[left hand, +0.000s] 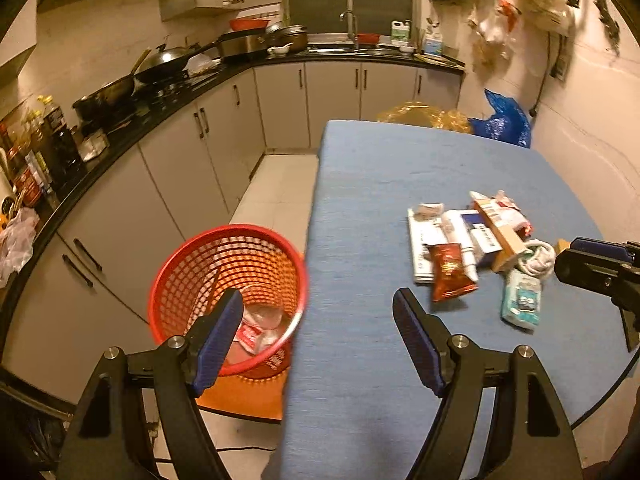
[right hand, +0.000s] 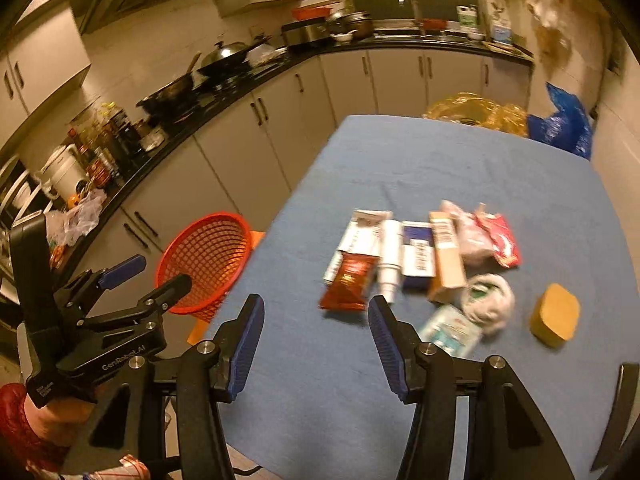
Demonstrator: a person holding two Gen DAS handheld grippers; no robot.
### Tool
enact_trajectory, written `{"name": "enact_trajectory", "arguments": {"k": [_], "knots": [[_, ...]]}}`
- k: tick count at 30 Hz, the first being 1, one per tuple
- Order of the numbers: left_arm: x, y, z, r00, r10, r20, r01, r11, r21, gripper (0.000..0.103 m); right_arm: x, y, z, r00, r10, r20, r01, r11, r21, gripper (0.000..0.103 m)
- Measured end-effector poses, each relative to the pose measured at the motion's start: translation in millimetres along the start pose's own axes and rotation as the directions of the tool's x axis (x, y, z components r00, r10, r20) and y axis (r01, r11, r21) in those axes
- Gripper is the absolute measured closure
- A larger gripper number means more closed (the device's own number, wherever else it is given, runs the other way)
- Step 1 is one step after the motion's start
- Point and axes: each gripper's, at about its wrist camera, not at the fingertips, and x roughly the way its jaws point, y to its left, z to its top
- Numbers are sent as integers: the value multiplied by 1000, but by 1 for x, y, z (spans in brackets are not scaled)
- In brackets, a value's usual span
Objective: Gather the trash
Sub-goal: 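Grasp the teal wet-wipe pack with the left tool while the right tool grasps the tan lid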
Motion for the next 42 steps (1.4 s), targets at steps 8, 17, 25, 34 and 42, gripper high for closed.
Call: {"name": "enact_trajectory", "arguments": {"k": [8,17,25,34,42], "knots": [[-4,-49,0,1000,-27,-8,28,998,64,27,-26,-50,-16,999,-31,19,30,997,76,45],[6,-99,4,995,-77,-57,83,990,114,22,-51,-118,-33,996,-83,31,75,976,205,43],[43,-151,-3,960,-203,-194,233,961,149,19,-64,-172,-48,992,-126,15,116,948,295,40],[98,-208,-13,934,-221,-282,285,935,212,18,-70,-220,-60,987,-160,-24,159,931,328,35],[136,-233,-18,947,-149,-284,221,945,240,12,-65,-251,-53,985,-156,-68,169,928,333,25]]}}
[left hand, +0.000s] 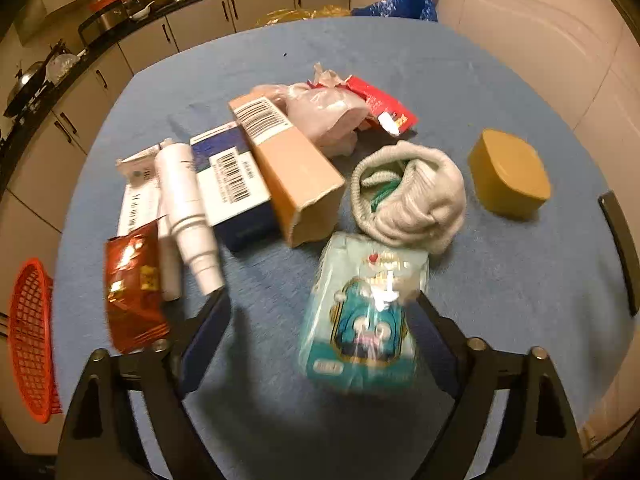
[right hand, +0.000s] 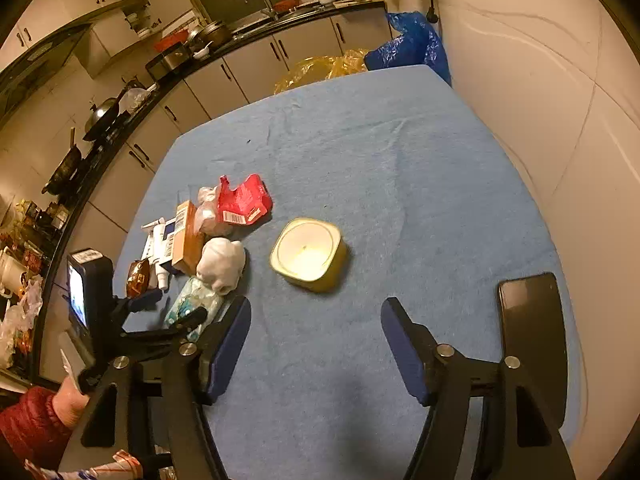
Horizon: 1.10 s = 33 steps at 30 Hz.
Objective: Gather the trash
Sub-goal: 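Grasp the teal wet-wipe pack with the left tool while the right tool grasps the tan lid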
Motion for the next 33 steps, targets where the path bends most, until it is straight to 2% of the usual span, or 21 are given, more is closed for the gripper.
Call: {"name": "enact_trajectory", "arguments": {"k": [4,6,8,9,10,13,14,16,18,19,21,22,23,25,27,29,33], "knots": [[1,-2,-3,999,6,37,-5,1000,-26,13,16,2,10,999,19,-25,-19,1000,-5,22],[-1,-3,-6,999,-11,50,13,1000,-28,26,30,4,18,999,30,-45,-30,1000,7,21],[-5,-7,-10,997,-50,61,51,998,-22,61,43,6,24,997,30,-65,-29,999,21,21],[-8,-9,-11,997,-41,64,42,999,-17,63,52,7,28,996,36,-77,-34,999,32,21],[-12,-11,-13,997,-24,71,24,1000,-5,70,59,7,31,996,35,-87,-32,999,38,21],[-21,-5,-21,997,-26,69,27,1000,-9,88,79,11,39,994,17,-109,-11,998,55,20],[-23,-4,-23,997,-28,67,29,999,-14,91,87,13,41,993,7,-121,0,998,60,20],[-29,4,-29,997,-46,60,48,998,-35,92,98,16,44,990,-21,-139,29,998,55,20],[-34,10,-33,996,-68,53,71,996,-54,92,105,16,45,987,-52,-149,62,996,59,20],[-37,14,-34,995,-76,61,80,994,-74,88,109,16,45,986,-71,-153,81,995,60,20],[-44,18,-34,991,-102,85,110,989,-101,45,116,16,46,981,-96,-167,106,993,51,18],[-50,20,-34,990,-91,105,103,988,-118,16,119,16,46,980,-97,-174,107,993,50,18],[-57,23,-34,987,-79,142,98,986,-134,12,123,17,45,976,-109,-186,120,992,44,18],[-63,25,-34,981,-89,171,115,983,-144,12,131,18,44,971,-112,-210,123,992,42,18],[-56,26,-30,987,-90,132,110,982,-153,12,137,20,42,967,-108,-229,117,993,25,18],[-47,23,-27,993,-82,90,95,984,-151,12,138,21,40,965,-121,-232,126,992,7,26],[-26,11,-24,999,-52,16,53,991,-123,12,129,15,36,970,-99,-222,102,995,6,26]]}}
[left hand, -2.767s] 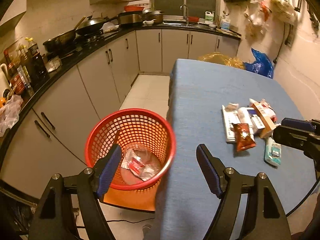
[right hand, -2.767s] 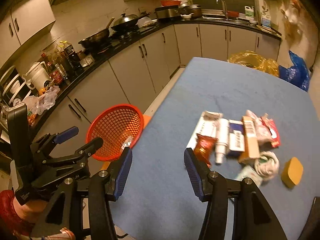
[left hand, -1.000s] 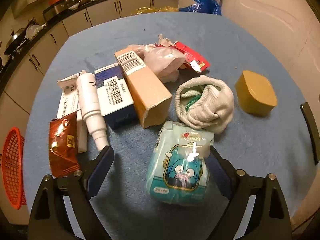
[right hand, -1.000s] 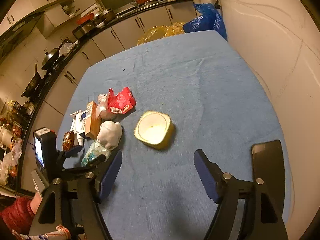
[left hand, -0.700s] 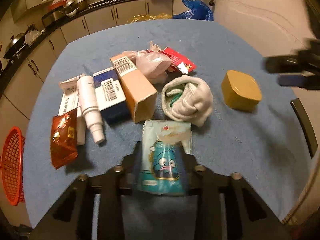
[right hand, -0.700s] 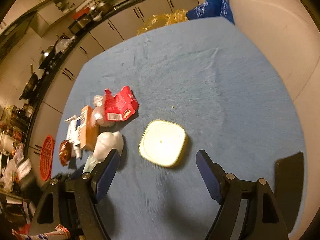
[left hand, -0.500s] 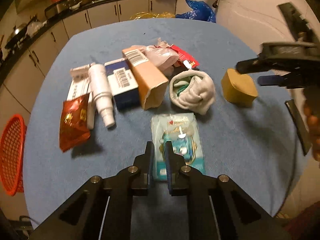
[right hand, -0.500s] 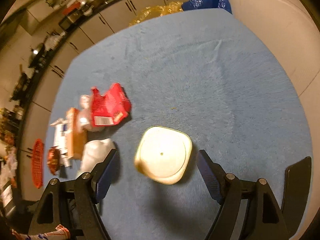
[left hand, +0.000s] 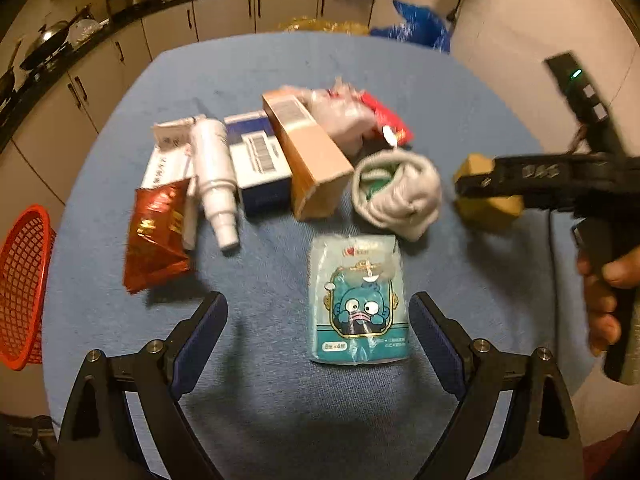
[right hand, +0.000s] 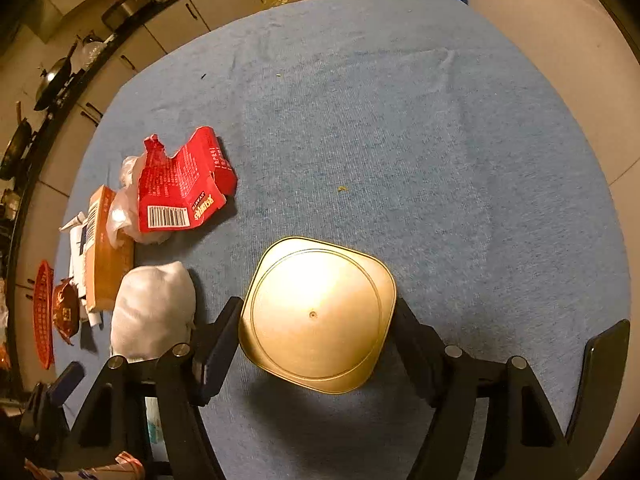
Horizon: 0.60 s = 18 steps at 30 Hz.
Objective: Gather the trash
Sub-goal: 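Grasp the teal wet-wipe pack with the left tool while the right tool grasps the tan lid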
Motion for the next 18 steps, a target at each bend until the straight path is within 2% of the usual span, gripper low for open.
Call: {"name": "enact_trajectory", "arguments": {"k": [4,8,13,15,16,17,18], "knots": [[20,-10,0,998,43,-46,-42,999,35,12,-14,-12,-10,999,40,16,-40,999,19,27],[35,-18,6,997,54,-57,-52,998,37,8,-38,-19,-22,995,90,50,-91,996,19,26],[41,-21,12,998,62,-28,-61,997,44,9,-63,-25,-41,990,110,89,-111,994,6,26],[34,-20,1,998,55,-3,-55,997,53,24,-70,-28,-47,988,118,95,-119,993,9,26],[31,-22,1,999,50,18,-51,997,61,42,-72,-25,-48,989,114,98,-116,993,11,26],[28,-25,0,998,47,30,-49,996,74,56,-74,-24,-51,988,112,102,-114,993,14,26],[26,-30,0,998,45,31,-48,995,83,56,-73,-19,-47,988,113,103,-115,993,18,26]]}}
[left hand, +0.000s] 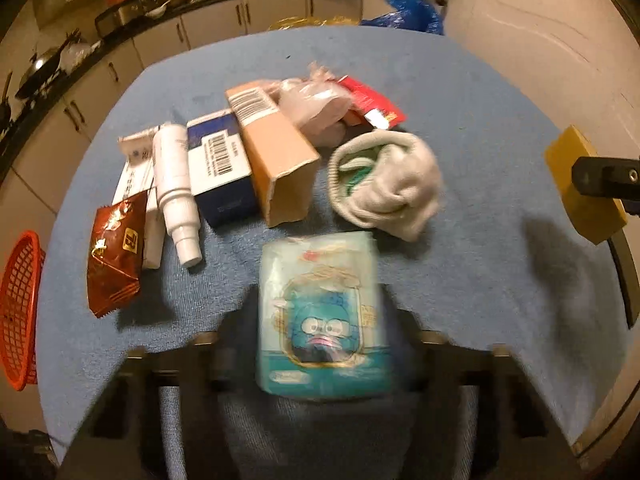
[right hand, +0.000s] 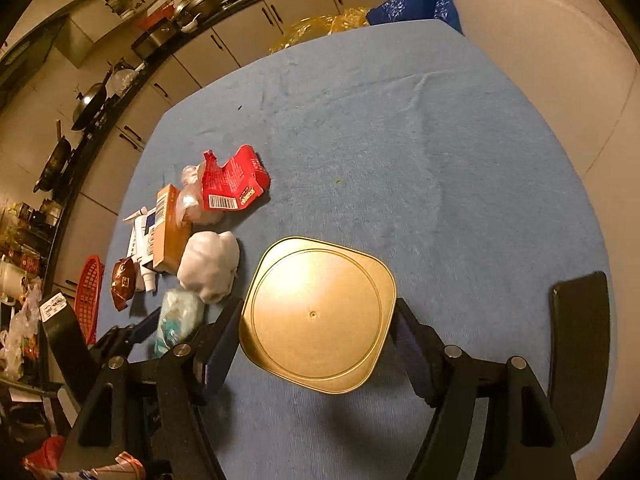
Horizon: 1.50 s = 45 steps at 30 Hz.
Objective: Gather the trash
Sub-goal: 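Grasp the teal wet-wipe pack with the left tool while the right tool grasps the tan lid, then carry the wipe pack and tan lid over the red wastebasket and release both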
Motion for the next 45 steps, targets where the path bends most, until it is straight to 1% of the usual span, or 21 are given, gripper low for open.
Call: {"name": "enact_trajectory", "arguments": {"k": [3,5,9,14,19,24,36,45], "knots": [[-7,-1,-6,1000,-22,5,22,1000,7,64,-3,5,-1,1000,4,7,-4,1000,10,26],[-15,3,-9,999,-45,15,45,999,1,72,-5,10,-4,1000,9,11,-9,1000,5,26],[-35,16,-11,995,-91,44,92,995,-33,72,-8,26,-9,1000,20,24,-19,1000,-17,26],[-59,33,-16,991,-109,78,113,993,-41,72,-7,47,-16,999,33,27,-31,998,-45,26],[-81,47,-14,987,-102,127,111,992,-65,72,-7,72,-23,999,47,26,-45,995,-92,26],[-97,66,-15,984,-87,154,102,990,-93,72,-8,96,-27,998,61,29,-56,990,-128,26],[-124,123,-27,977,-35,209,70,984,-163,72,-4,161,-35,995,92,26,-83,968,-235,26],[-145,171,-37,968,7,252,53,972,-229,72,1,205,-38,994,106,19,-95,948,-304,26]]}}
